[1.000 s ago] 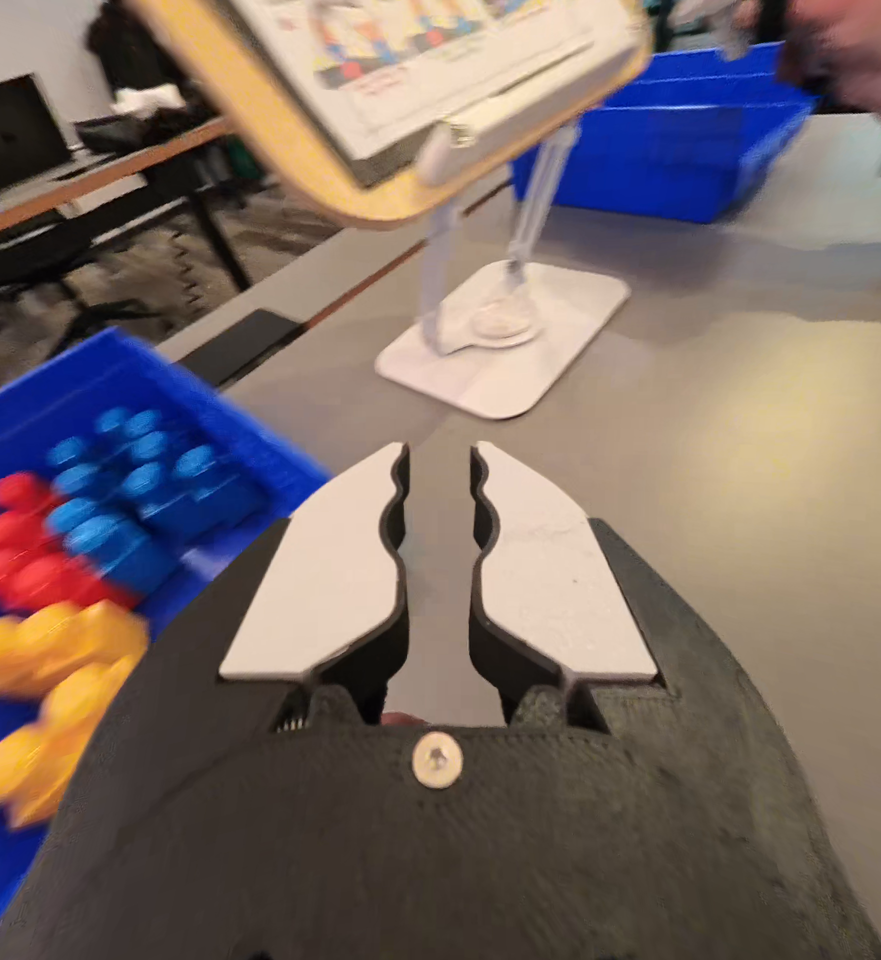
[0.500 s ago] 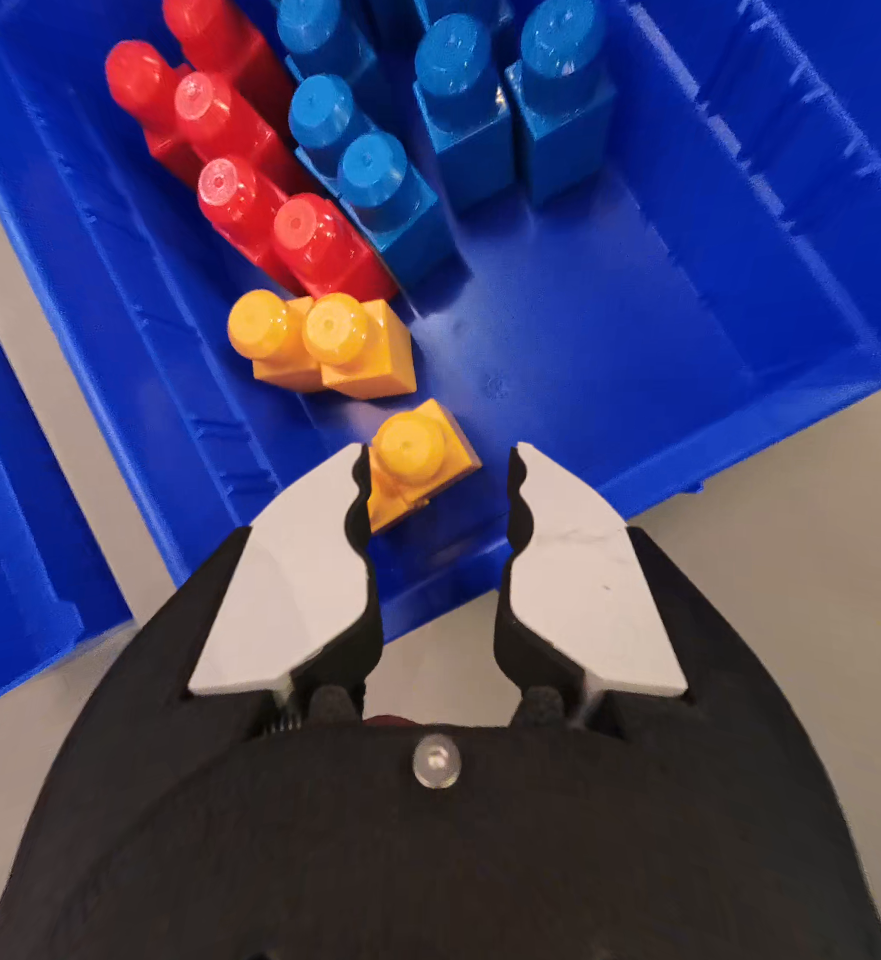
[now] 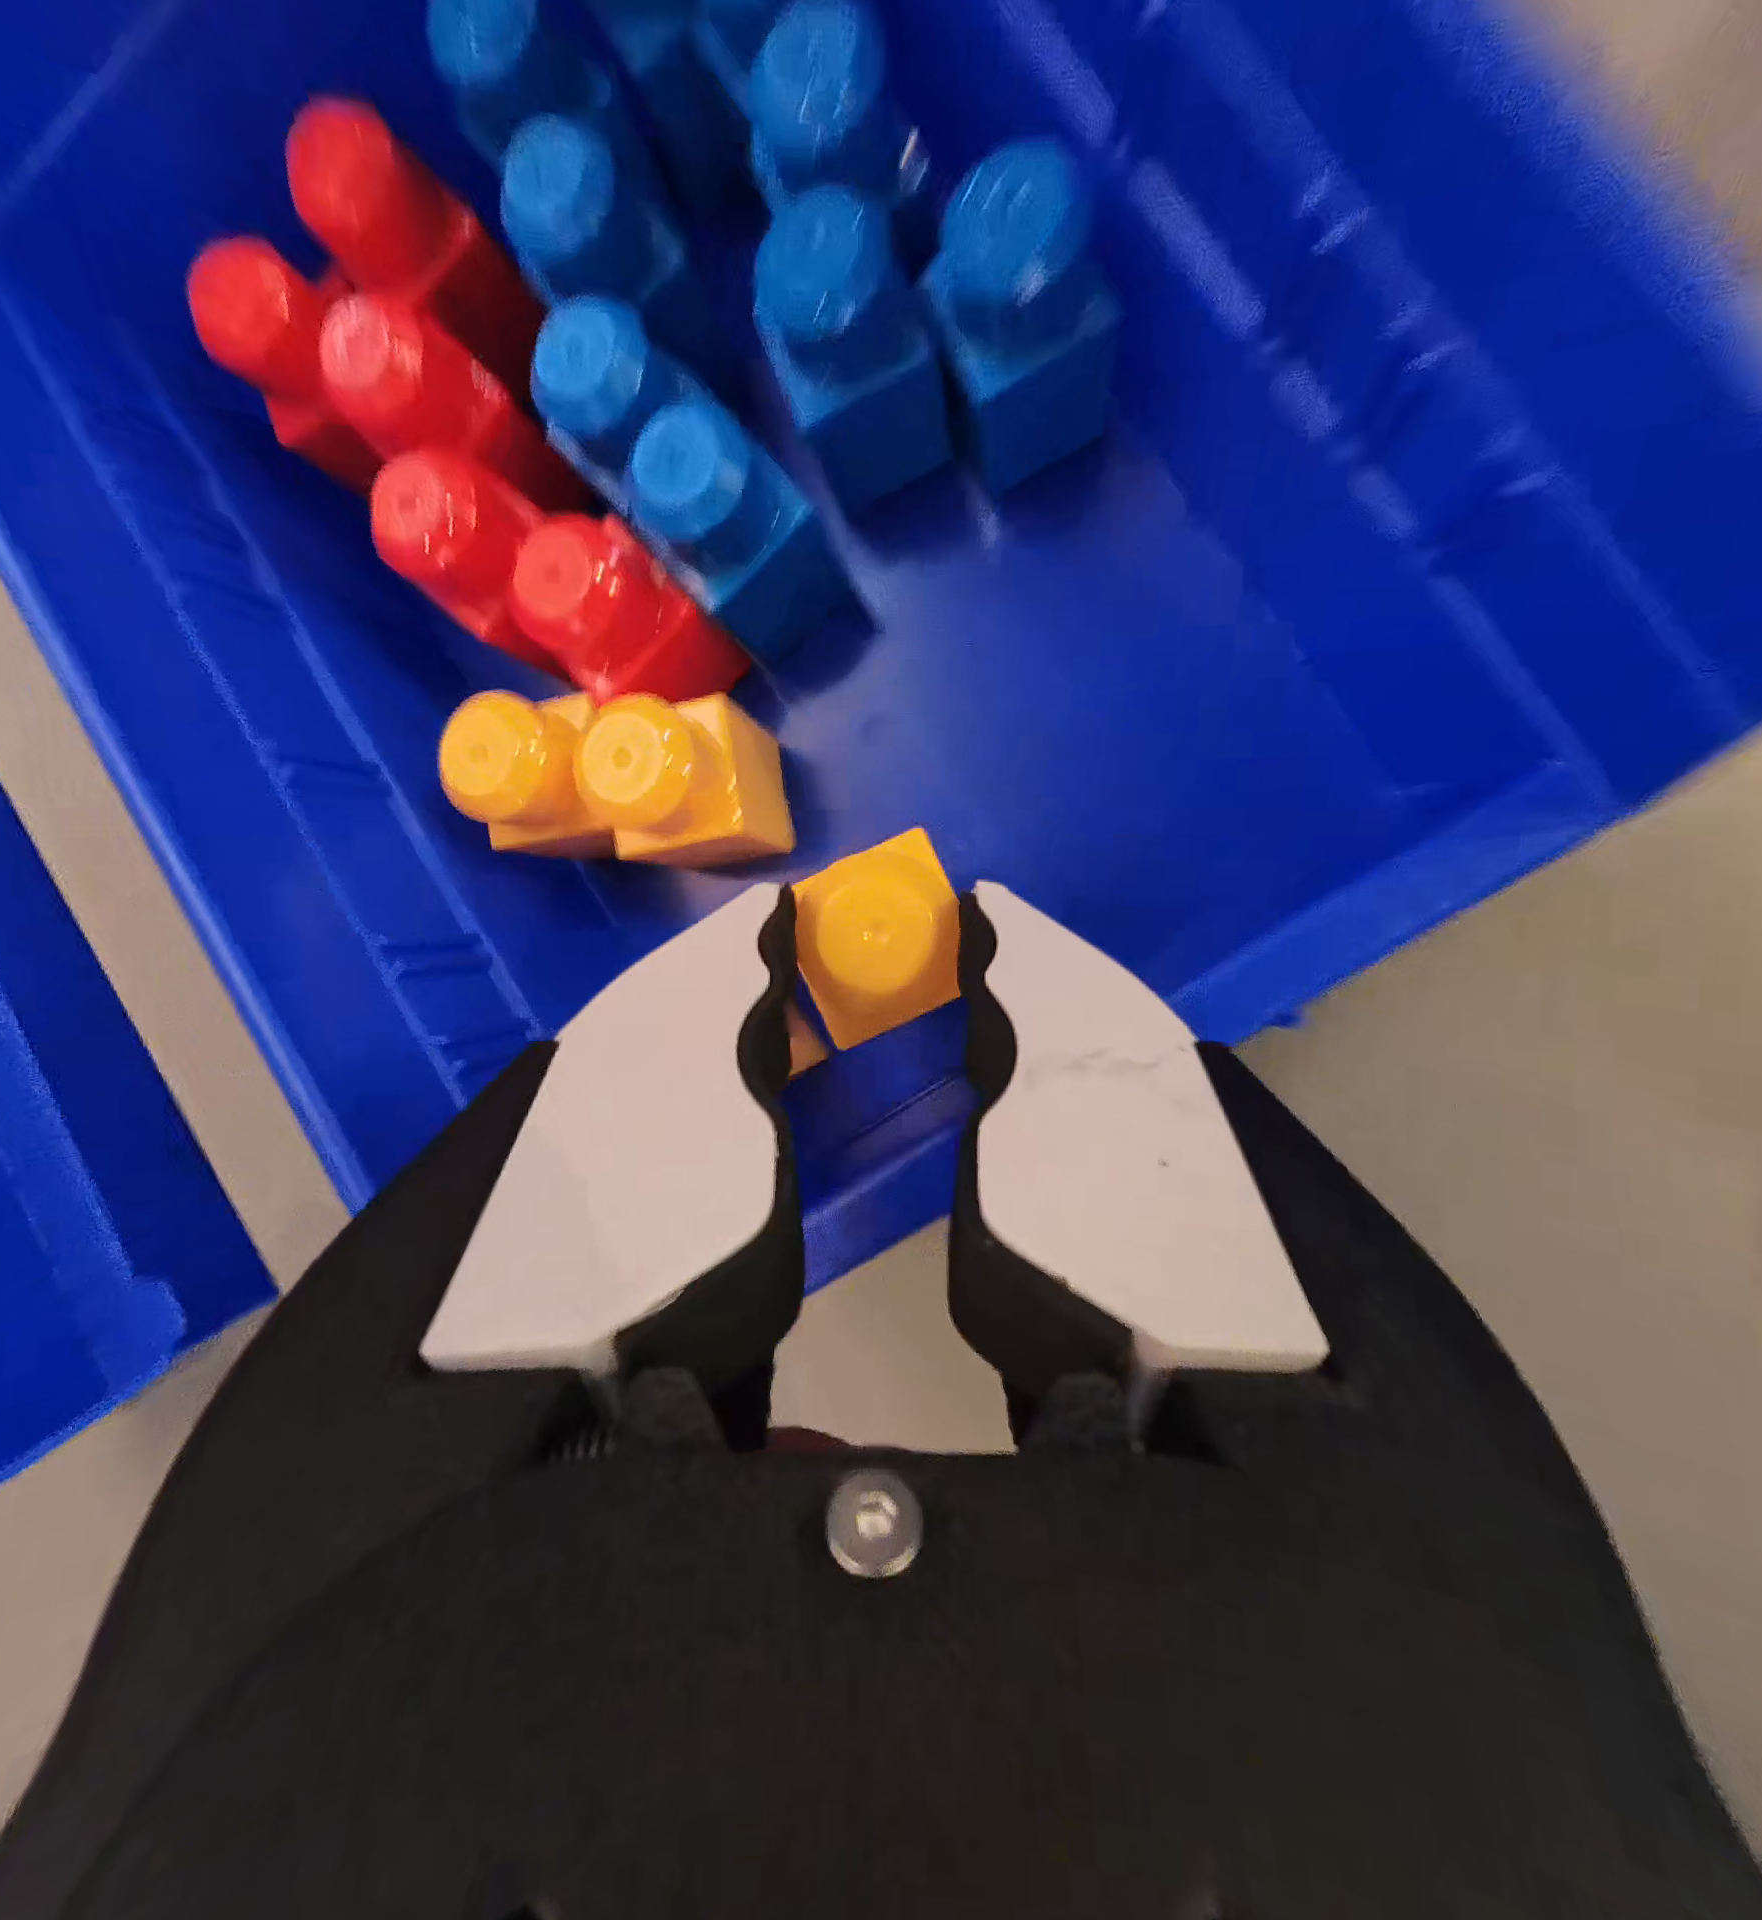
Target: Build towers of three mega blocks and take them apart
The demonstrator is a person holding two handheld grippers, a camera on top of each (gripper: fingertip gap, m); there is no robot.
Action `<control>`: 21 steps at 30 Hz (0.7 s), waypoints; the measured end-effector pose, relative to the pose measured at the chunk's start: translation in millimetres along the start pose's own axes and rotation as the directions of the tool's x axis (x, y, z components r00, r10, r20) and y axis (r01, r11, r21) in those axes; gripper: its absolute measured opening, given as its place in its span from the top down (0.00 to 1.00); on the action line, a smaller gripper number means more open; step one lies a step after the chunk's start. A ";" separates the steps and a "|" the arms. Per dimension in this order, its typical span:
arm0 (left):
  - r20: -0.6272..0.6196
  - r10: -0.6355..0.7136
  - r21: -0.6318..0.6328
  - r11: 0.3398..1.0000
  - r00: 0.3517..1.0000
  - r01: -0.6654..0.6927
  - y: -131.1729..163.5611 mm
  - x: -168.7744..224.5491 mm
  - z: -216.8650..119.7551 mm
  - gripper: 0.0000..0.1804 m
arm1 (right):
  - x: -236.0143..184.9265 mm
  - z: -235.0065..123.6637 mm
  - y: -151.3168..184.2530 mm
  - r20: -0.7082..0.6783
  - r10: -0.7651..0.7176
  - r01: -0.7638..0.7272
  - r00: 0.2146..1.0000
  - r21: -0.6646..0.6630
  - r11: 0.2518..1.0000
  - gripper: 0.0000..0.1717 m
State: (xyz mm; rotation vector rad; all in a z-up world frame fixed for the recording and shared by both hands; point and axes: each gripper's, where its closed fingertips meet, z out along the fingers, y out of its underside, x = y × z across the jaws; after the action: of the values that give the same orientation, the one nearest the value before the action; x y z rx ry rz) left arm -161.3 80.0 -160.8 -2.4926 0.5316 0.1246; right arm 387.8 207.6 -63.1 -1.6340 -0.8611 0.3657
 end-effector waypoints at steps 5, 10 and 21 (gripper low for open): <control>-0.160 0.108 0.209 0.975 0.981 -0.073 -36.3 60.1 -61.5 0.84 | -4.1 3.0 1.2 0.013 -0.009 0.009 1.000 -0.006 1.000 1.00; -0.334 0.349 0.354 0.907 0.876 -0.226 -54.6 166.5 -89.7 0.84 | -8.4 6.9 3.9 0.028 -0.013 0.013 1.000 -0.018 1.000 1.00; -0.460 0.513 0.279 0.859 0.725 -0.430 -31.1 291.7 -21.4 0.84 | -8.0 14.1 17.3 0.036 -0.028 0.031 0.999 -0.063 0.998 1.00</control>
State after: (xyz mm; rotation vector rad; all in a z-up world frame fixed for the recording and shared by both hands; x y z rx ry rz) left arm 117.8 -9.4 -186.1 -2.1634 1.3562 -0.4034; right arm 379.0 211.4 -84.7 -1.6756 -0.9302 0.3505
